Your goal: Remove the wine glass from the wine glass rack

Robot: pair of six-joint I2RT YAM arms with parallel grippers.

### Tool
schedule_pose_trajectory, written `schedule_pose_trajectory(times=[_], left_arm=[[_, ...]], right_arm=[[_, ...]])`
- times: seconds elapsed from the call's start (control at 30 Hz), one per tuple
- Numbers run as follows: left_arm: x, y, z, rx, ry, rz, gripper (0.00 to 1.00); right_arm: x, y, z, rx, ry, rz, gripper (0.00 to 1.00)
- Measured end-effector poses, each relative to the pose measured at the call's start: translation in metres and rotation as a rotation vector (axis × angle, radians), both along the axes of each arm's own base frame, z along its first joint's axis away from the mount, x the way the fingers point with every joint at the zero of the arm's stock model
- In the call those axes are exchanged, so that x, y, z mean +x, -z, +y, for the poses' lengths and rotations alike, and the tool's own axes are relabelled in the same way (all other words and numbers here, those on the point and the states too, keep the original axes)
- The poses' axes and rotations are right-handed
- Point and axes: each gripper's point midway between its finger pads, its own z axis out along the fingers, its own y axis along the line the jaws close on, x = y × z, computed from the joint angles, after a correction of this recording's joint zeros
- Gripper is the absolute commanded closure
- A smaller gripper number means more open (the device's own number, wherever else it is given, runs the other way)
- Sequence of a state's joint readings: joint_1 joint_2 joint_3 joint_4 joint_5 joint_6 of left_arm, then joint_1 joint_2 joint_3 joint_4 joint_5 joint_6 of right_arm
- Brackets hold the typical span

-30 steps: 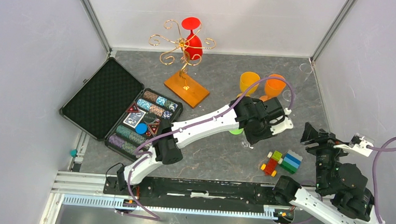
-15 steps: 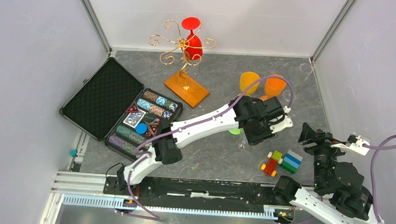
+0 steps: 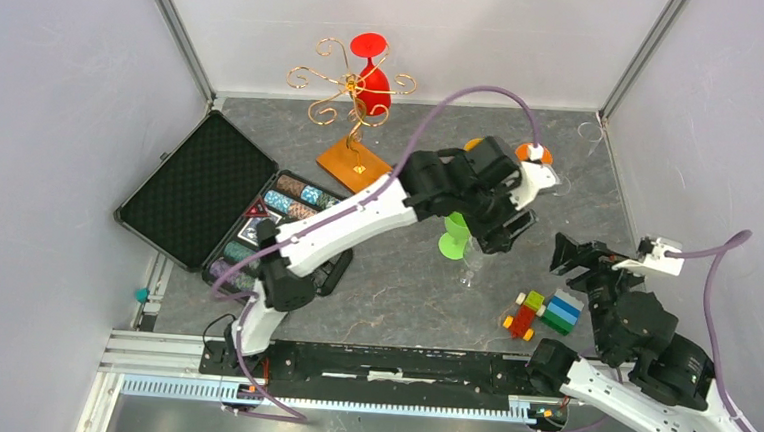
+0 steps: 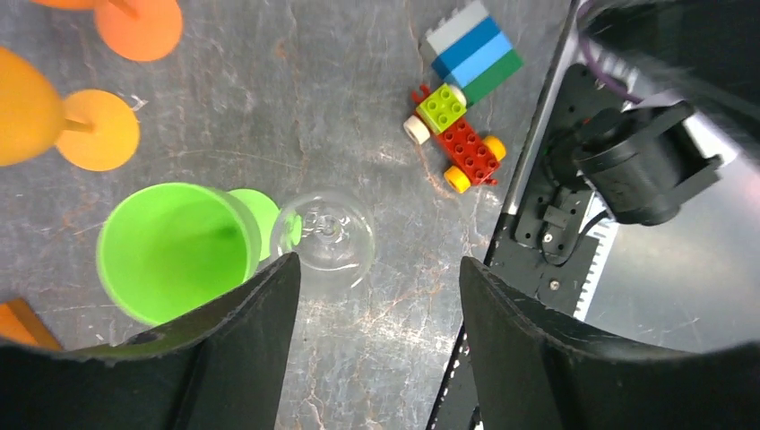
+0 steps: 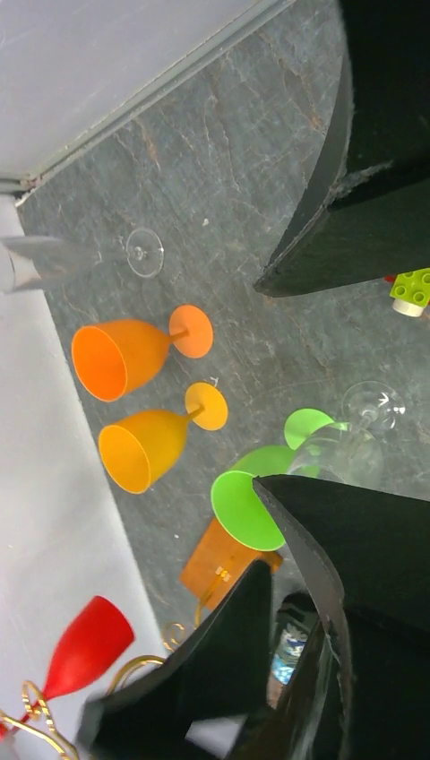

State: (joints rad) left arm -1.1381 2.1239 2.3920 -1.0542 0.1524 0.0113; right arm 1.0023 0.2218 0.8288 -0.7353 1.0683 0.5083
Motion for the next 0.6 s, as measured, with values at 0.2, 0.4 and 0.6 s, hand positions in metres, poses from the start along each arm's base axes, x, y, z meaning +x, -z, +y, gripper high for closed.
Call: schedule_pose_trajectory(times=[0.2,0.4,0.6], left_arm=[[0.007,-0.051,0.042,-0.115,-0.067,-0.031,0.22],[0.048,-0.039,0.100,-0.101,-0.245,-0.052,0.11],[0.068,-0.026,0.151,-0.084,-0.382,-0.109,0.03]], right_arm=[[0.007,0.006,0.029,-0.077,-0.077,0.082,0.20],[0.024,0.026,0.070,-0.232,-0.139,0.219,0.10],[0.044,0.033,0.100,-0.394,-0.178,0.326,0.12]])
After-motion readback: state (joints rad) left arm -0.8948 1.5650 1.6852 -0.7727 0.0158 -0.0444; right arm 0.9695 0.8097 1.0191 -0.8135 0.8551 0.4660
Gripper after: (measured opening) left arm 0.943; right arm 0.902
